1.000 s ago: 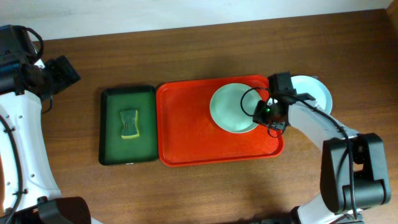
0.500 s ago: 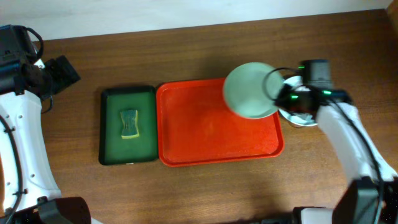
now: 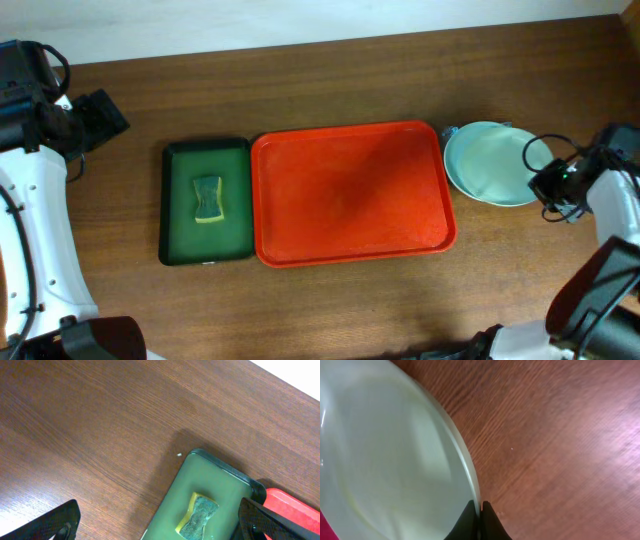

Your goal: Clean dirty plates on tray and stack at the side

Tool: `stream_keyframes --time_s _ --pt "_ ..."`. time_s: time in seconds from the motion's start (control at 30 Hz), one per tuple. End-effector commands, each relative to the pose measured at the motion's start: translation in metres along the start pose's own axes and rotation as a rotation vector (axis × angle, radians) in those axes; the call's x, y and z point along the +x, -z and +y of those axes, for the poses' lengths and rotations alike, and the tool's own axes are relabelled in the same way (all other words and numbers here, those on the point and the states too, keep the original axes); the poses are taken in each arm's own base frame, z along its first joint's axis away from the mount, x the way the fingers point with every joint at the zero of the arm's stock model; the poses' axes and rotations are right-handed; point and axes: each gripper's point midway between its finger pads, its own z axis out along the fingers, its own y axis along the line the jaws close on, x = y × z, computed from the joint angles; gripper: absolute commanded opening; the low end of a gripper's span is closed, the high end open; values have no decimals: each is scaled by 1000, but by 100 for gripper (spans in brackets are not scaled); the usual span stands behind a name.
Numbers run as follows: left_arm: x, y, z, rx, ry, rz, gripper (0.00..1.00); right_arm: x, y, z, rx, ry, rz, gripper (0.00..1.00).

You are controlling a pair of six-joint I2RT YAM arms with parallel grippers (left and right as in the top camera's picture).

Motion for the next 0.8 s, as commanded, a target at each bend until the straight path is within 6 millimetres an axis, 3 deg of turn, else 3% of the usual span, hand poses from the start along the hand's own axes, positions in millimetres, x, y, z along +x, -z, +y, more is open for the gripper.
stream_keyframes --time_s 0.0,0.03,0.07,0.1,0.13,0.2,0.3,0.43,0.5,0.63,0.77 --pt "1 -3 2 -8 12 6 99 0 -6 16 -18 49 2 4" --pt "1 -3 2 -8 12 6 99 1 -7 22 -26 66 -5 7" --pt "1 -3 2 -8 12 6 99 1 -7 28 -34 84 -11 24" --pt "1 -3 2 -8 12 6 99 2 -8 31 -38 100 -12 31" --pt "1 -3 2 -8 12 6 99 3 -8 34 -40 139 -14 45" --pt "1 -3 2 -8 12 6 99 1 -5 35 -41 183 -15 60" --pt "1 -3 2 -8 12 6 99 -6 17 43 -34 260 4 64" --pt "1 -3 2 -8 11 6 99 -5 54 71 -42 482 27 67" --pt "1 -3 2 -8 12 6 99 9 57 83 -48 560 58 98" --pt "1 -3 2 -8 12 6 99 24 56 99 -60 615 78 98" --pt "1 -3 2 -8 12 6 99 24 56 99 -60 616 78 98"
